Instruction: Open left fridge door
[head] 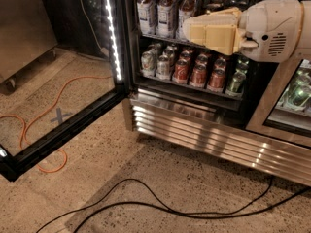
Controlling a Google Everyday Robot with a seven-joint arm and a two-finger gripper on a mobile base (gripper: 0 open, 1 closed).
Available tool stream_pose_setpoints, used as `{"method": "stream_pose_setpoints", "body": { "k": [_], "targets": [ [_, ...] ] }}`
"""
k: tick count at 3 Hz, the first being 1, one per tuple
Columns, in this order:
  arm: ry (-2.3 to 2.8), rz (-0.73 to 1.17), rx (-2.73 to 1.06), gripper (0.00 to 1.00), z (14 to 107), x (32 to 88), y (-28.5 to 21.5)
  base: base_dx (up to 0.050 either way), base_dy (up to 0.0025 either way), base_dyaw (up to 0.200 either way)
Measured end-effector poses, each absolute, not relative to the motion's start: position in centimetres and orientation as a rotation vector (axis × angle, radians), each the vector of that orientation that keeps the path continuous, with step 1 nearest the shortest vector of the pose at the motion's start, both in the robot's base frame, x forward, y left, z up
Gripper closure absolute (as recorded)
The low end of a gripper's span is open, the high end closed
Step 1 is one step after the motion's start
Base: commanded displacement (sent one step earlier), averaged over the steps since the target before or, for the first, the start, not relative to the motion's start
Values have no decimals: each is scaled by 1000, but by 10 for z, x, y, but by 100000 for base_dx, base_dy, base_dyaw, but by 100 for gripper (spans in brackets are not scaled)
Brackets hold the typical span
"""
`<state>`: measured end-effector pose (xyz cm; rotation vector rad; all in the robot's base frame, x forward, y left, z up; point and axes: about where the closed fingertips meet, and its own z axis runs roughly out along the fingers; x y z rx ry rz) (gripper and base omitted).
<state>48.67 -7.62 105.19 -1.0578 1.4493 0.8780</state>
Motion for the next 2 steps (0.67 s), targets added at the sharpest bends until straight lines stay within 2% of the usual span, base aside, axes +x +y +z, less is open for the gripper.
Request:
{"method": "stream_pose_setpoints", "body": {
  "k": [1,2],
  "targets": [
    [1449,878,-1058,100,1052,487,-76,4,-6,-18937],
    [1449,878,-1058,100,1052,487,-76,0,0,0]
  ]
}}
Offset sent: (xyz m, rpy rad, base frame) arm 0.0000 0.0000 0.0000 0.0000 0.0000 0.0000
